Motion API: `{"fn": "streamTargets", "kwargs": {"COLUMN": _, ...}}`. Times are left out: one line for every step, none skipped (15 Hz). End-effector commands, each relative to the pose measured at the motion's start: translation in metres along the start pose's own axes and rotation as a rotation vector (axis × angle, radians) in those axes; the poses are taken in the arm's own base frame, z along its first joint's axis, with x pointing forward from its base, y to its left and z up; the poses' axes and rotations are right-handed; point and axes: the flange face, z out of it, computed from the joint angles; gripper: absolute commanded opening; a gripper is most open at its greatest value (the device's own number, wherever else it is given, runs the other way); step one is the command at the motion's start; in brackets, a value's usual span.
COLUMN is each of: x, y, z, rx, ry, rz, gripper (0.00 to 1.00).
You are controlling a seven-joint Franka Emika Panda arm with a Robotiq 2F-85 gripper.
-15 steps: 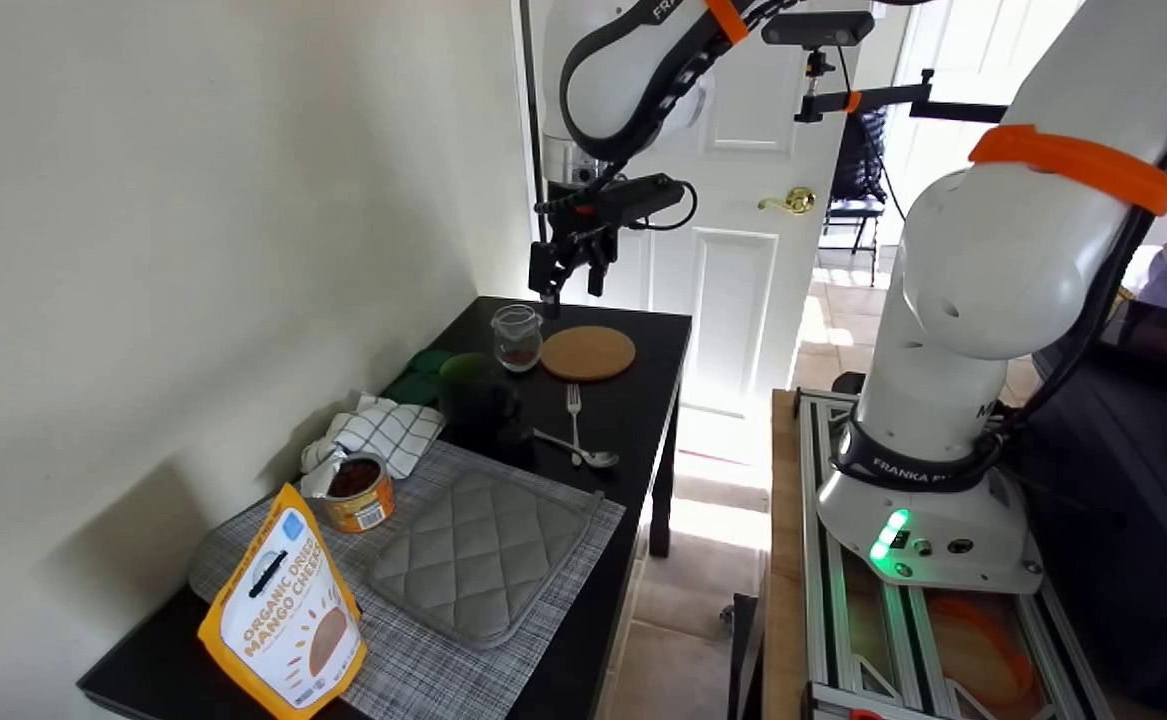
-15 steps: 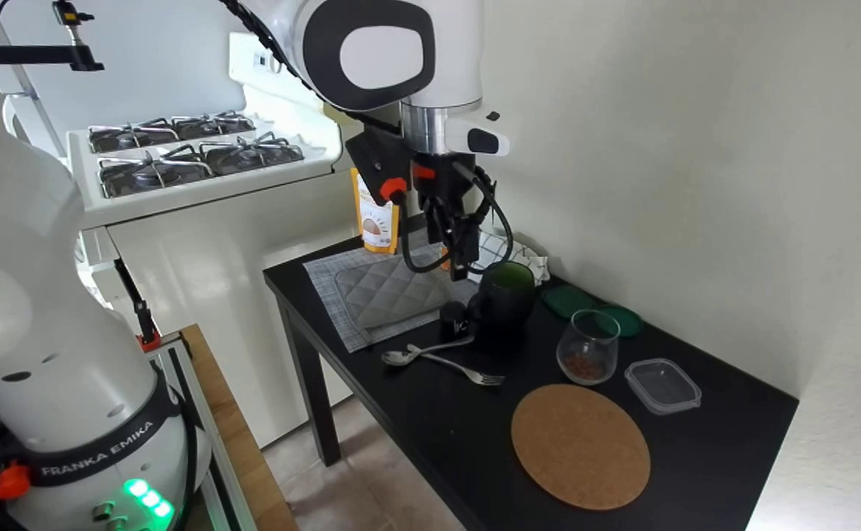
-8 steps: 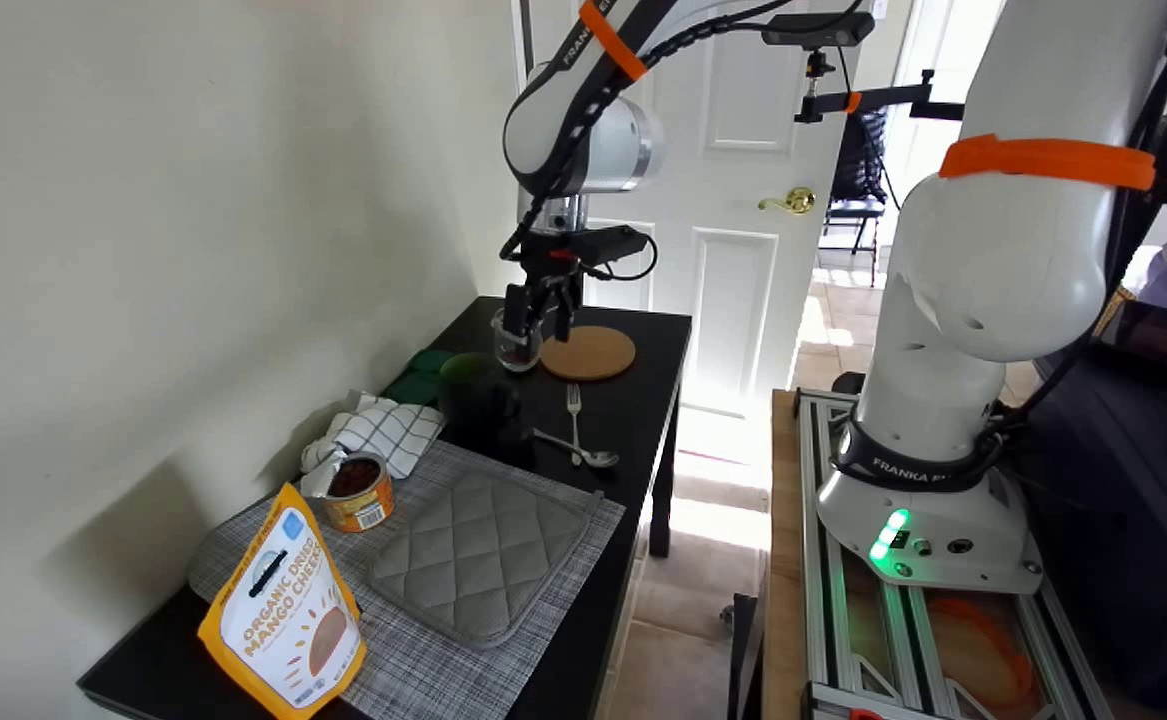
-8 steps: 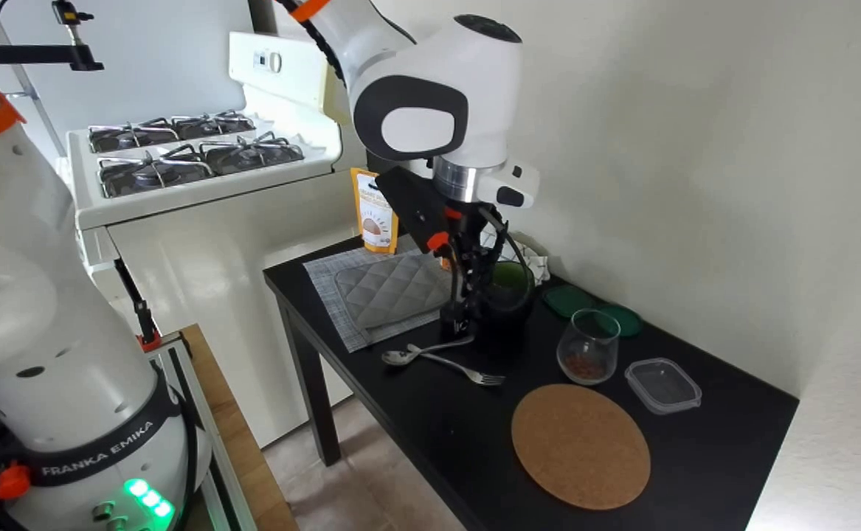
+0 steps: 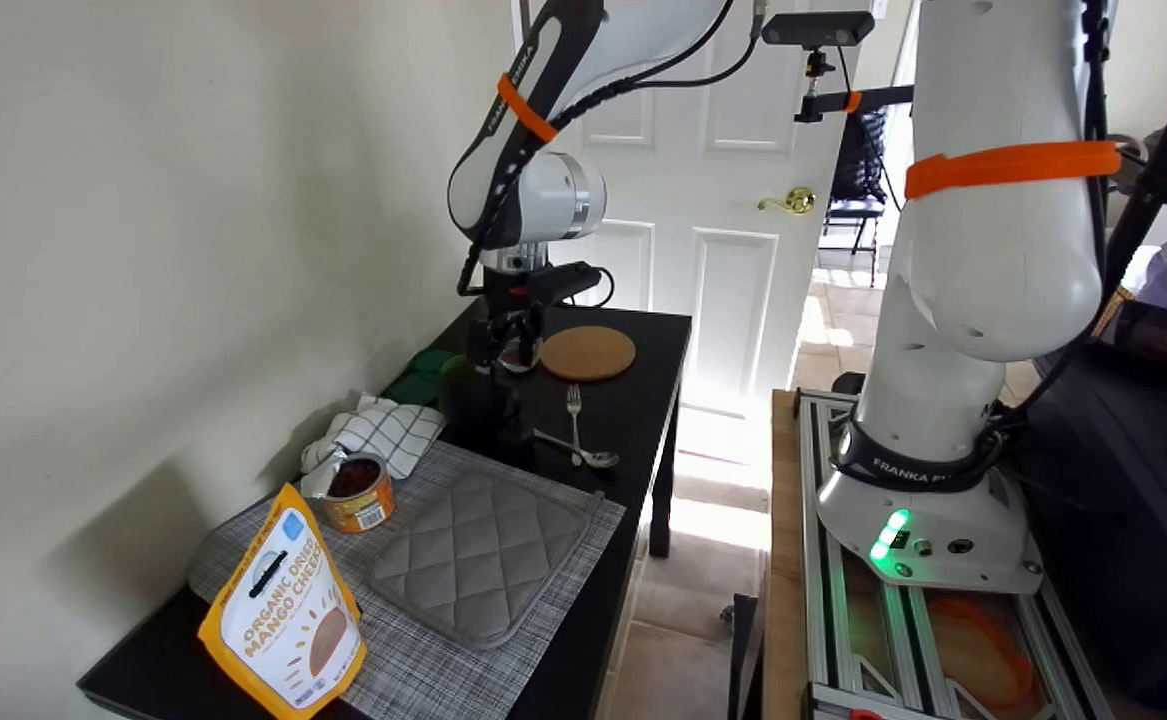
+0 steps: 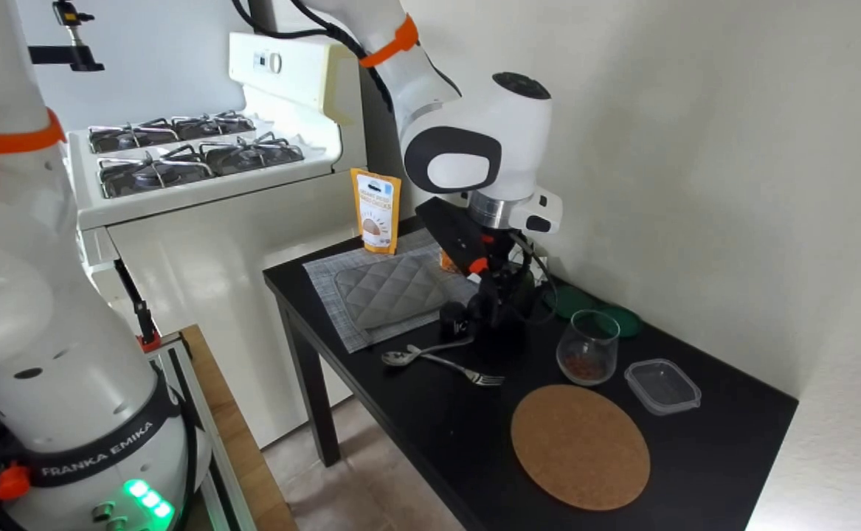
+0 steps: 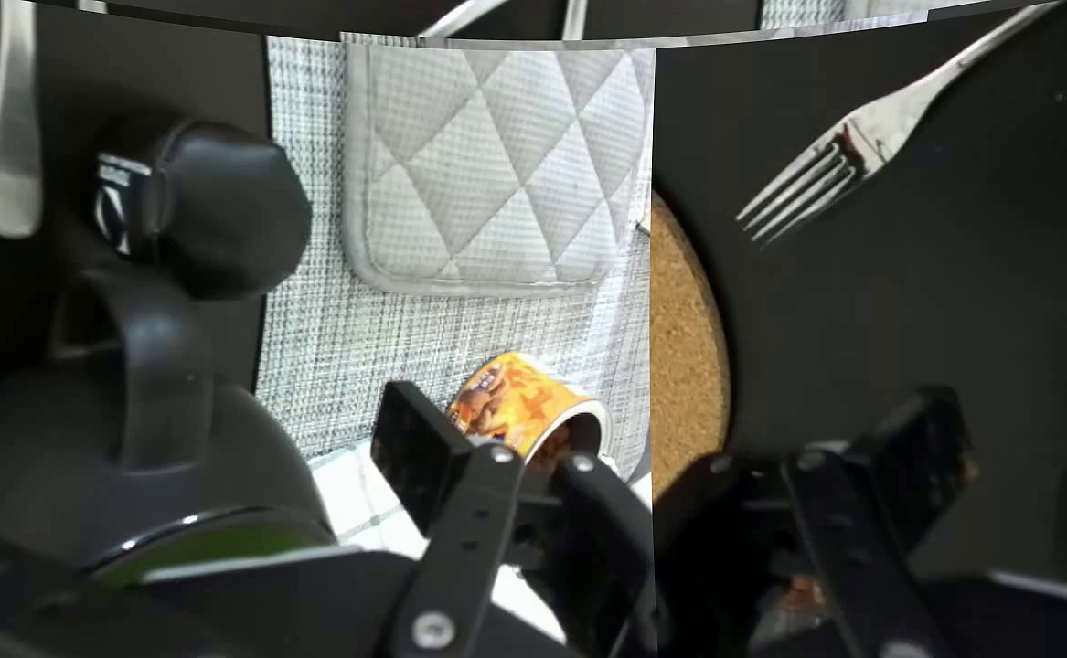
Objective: Pour the contents of the black cup into the glass cup
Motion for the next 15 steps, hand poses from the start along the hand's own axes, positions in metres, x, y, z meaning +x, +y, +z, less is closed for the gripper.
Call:
{"fn": "streamTargets", "kwargs": {"x": 0.016, "y": -0.002, "z": 0.027, "rx": -0.012, "ry": -0.001, "rz": -0.016, "gripper": 1.00}}
{"fn": "streamTargets", "kwargs": {"x": 0.018, "y": -0.004, "z": 0.031, "rx": -0.014, "ry": 0.002, "rz": -0.020, "gripper": 1.00}}
{"fn": "streamTargets", "kwargs": {"x": 0.020, "y": -0.005, "z": 0.034, "rx": -0.019, "ry": 0.012, "rz": -0.025, "gripper": 1.00}}
{"fn": "streamTargets", "kwargs": {"x": 0.021, "y": -0.007, "z": 0.035, "rx": -0.021, "ry": 0.020, "rz": -0.028, "gripper": 0.97}}
{"fn": "streamTargets", "kwargs": {"x": 0.020, "y": -0.010, "z": 0.035, "rx": -0.024, "ry": 0.033, "rz": -0.036, "gripper": 0.92}}
{"fn": "streamTargets", "kwargs": {"x": 0.018, "y": -0.012, "z": 0.035, "rx": -0.030, "ry": 0.041, "rz": -0.038, "gripper": 0.89}}
{"fn": "streamTargets", "kwargs": {"x": 0.014, "y": -0.014, "z": 0.033, "rx": -0.038, "ry": 0.052, "rz": -0.044, "gripper": 0.85}}
{"fn": "streamTargets", "kwargs": {"x": 0.010, "y": -0.017, "z": 0.031, "rx": -0.042, "ry": 0.060, "rz": -0.047, "gripper": 0.79}}
{"fn": "streamTargets", "kwargs": {"x": 0.004, "y": -0.020, "z": 0.029, "rx": -0.052, "ry": 0.071, "rz": -0.047, "gripper": 0.84}}
{"fn": "streamTargets", "kwargs": {"x": -0.001, "y": -0.021, "z": 0.028, "rx": -0.057, "ry": 0.079, "rz": -0.047, "gripper": 0.85}}
{"fn": "streamTargets", "kwargs": {"x": -0.008, "y": -0.022, "z": 0.027, "rx": -0.069, "ry": 0.092, "rz": -0.047, "gripper": 0.86}}
{"fn": "streamTargets", "kwargs": {"x": -0.014, "y": -0.023, "z": 0.026, "rx": -0.075, "ry": 0.099, "rz": -0.043, "gripper": 0.87}}
{"fn": "streamTargets", "kwargs": {"x": -0.020, "y": -0.024, "z": 0.025, "rx": -0.084, "ry": 0.110, "rz": -0.039, "gripper": 0.89}}
{"fn": "streamTargets", "kwargs": {"x": -0.026, "y": -0.026, "z": 0.023, "rx": -0.086, "ry": 0.120, "rz": -0.031, "gripper": 0.87}}
{"fn": "streamTargets", "kwargs": {"x": -0.031, "y": -0.027, "z": 0.023, "rx": -0.090, "ry": 0.133, "rz": -0.025, "gripper": 0.87}}
